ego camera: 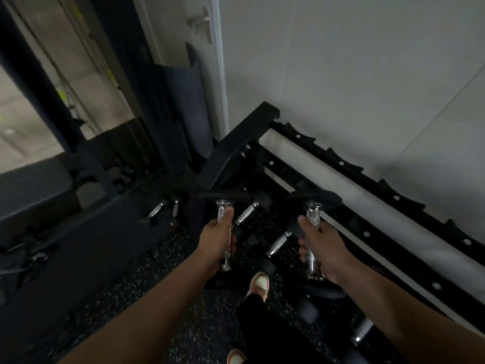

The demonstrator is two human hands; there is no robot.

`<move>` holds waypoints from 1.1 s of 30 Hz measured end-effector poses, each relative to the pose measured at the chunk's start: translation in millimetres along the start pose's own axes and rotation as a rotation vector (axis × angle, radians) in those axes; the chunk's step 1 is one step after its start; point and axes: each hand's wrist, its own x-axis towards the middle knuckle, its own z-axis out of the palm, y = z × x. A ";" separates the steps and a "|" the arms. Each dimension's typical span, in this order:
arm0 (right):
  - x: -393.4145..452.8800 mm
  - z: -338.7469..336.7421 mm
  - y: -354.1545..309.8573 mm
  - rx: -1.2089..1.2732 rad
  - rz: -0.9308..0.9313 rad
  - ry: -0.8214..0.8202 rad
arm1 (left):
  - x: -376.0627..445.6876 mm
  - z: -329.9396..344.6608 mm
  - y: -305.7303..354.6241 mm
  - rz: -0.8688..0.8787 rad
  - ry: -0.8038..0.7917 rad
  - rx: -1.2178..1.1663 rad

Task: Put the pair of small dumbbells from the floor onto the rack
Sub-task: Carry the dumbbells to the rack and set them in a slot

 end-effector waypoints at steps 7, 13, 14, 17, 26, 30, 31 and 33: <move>92.9 27.9 -36.3 0.069 0.050 0.086 | 107.4 24.5 60.4 -0.019 -0.078 0.070; 145.5 35.9 -69.6 0.143 0.077 0.173 | 181.0 53.8 105.5 -0.046 -0.147 0.150; 152.5 34.9 -73.7 0.151 0.082 0.186 | 193.1 60.0 111.1 -0.063 -0.161 0.156; 172.9 30.6 -82.8 0.159 0.087 0.255 | 233.7 81.4 124.2 -0.122 -0.209 0.203; 240.4 23.1 -105.1 0.136 0.185 0.525 | 356.4 169.7 149.6 -0.144 -0.463 0.395; 250.5 16.5 -103.7 0.143 0.233 0.586 | 369.1 191.1 147.1 -0.094 -0.524 0.422; 249.8 16.3 -104.0 0.143 0.237 0.592 | 369.8 193.2 146.1 -0.073 -0.531 0.421; 256.4 14.3 -105.7 0.130 0.249 0.616 | 378.1 201.4 145.9 -0.060 -0.557 0.421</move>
